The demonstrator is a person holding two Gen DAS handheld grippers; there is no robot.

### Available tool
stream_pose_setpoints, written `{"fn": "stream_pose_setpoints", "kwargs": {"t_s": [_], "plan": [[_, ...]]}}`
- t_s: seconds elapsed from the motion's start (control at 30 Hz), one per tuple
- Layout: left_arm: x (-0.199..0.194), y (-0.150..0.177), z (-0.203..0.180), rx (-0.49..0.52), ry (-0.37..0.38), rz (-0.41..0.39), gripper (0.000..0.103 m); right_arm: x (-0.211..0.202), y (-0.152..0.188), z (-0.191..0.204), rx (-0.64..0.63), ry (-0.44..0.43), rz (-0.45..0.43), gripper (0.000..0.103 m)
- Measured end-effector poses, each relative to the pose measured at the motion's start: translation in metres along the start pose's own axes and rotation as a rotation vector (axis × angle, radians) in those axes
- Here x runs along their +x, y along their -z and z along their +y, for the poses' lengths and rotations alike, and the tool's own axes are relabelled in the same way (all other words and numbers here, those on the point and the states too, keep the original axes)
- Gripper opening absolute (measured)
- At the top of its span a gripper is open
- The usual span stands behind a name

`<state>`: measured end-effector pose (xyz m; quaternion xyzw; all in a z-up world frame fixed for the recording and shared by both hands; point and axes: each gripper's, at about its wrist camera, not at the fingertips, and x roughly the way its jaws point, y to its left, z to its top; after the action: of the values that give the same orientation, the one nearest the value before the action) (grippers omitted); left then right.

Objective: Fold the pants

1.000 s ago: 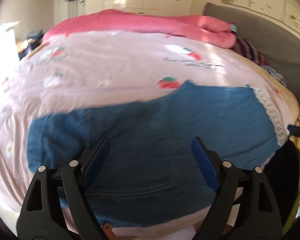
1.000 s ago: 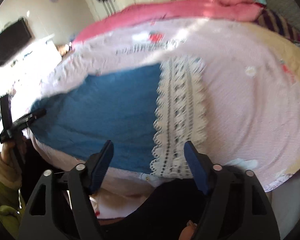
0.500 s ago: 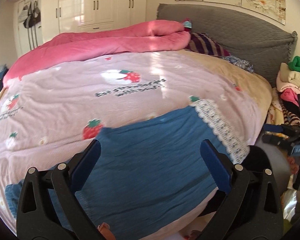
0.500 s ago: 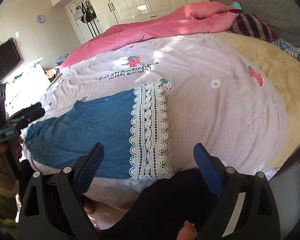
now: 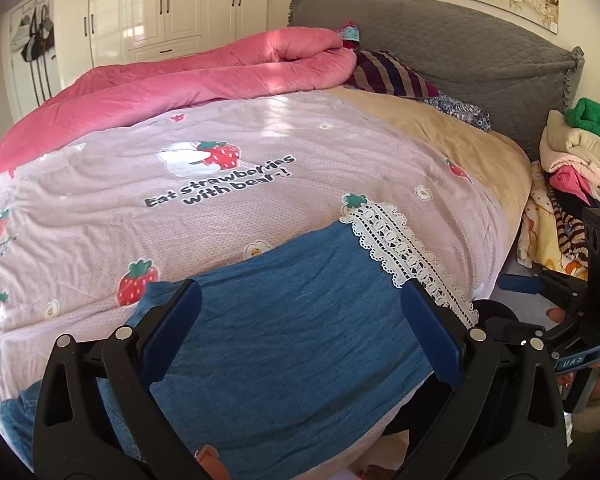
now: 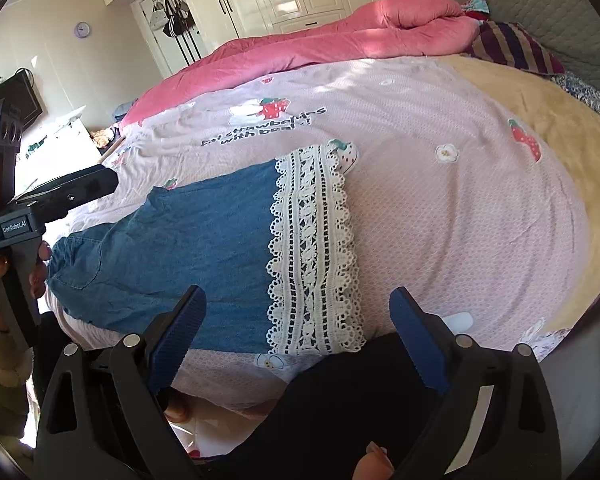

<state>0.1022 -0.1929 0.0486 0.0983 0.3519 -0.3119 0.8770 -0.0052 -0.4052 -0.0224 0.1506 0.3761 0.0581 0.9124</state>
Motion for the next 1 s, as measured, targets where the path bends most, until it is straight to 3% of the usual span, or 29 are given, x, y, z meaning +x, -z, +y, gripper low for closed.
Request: {"fn": "stream_pose_setpoints", "kwargs": {"t_s": [0.27,0.6,0.73,0.77,0.9,1.0], "plan": [[0.041,-0.011,-0.013,0.077,0.023,0.06,0.093,0.017,-0.001,-0.014,0.086,-0.039,0.041,0.092],[0.116,-0.038,-0.034,0.21,0.109,0.167,0.093,0.037,-0.004,-0.02,0.124,-0.056,0.099,0.091],[0.142,-0.048,-0.04,0.272,0.147,0.186,0.093,0.05,-0.006,-0.024,0.141,-0.047,0.139,0.081],[0.147,-0.051,-0.04,0.274,0.162,0.194,0.093,0.053,-0.005,-0.025,0.148,-0.05,0.152,0.075],[0.172,-0.059,-0.04,0.277,0.249,0.251,0.093,0.06,0.0,-0.025,0.151,-0.055,0.177,0.064],[0.186,-0.061,-0.04,0.281,0.326,0.277,0.093,0.056,0.002,-0.023,0.134,-0.066,0.171,0.048]]}}
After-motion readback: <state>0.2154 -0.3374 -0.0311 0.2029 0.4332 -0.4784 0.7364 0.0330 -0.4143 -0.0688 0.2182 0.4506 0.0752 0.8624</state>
